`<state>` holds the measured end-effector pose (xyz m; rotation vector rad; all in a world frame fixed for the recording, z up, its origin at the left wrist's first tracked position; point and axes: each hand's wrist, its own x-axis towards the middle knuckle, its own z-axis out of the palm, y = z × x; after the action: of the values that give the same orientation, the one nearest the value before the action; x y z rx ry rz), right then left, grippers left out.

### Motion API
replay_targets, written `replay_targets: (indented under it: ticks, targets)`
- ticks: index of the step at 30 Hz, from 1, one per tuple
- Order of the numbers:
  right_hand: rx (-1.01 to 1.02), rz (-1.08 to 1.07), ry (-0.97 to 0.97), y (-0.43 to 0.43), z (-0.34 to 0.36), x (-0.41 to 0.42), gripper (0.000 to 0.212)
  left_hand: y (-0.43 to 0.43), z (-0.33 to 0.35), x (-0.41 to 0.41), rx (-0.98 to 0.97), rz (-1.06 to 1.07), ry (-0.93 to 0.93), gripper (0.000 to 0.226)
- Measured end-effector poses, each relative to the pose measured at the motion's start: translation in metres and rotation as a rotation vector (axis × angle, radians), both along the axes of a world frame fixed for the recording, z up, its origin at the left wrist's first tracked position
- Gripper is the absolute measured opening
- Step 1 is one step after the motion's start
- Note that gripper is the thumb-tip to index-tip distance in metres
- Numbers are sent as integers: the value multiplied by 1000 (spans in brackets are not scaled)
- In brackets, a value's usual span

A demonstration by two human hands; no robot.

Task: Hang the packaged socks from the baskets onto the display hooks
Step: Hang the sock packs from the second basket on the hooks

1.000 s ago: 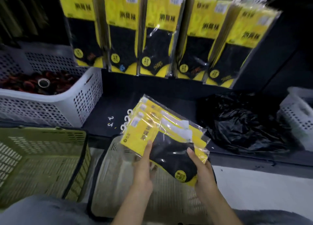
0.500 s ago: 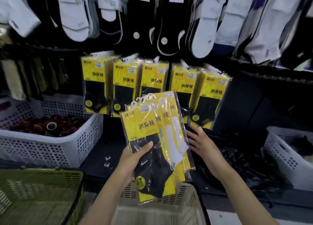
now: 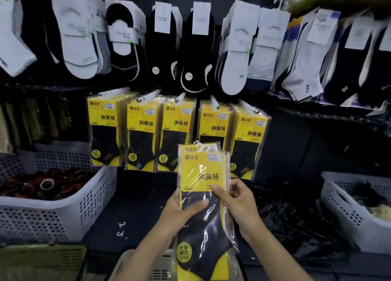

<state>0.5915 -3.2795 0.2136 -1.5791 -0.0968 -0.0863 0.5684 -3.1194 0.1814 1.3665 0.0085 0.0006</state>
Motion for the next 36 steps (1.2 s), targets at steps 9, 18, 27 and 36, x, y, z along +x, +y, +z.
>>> replay_targets:
  ticks: [9, 18, 27, 36]
  targets:
    - [166, -7, 88, -40, -10, 31, 29, 0, 13, 24, 65, 59, -65, 21]
    - [258, -276, -51, -106, 24, 116, 34, 16, 41, 63, 70, 258, -223, 26]
    - [75, -229, -109, -99, 28, 189, 11, 16, 56, 91, 42, 308, -347, 30]
    - [70, -444, -117, -86, 15, 253, 24, 20, 55, 108, 14, 298, -404, 29]
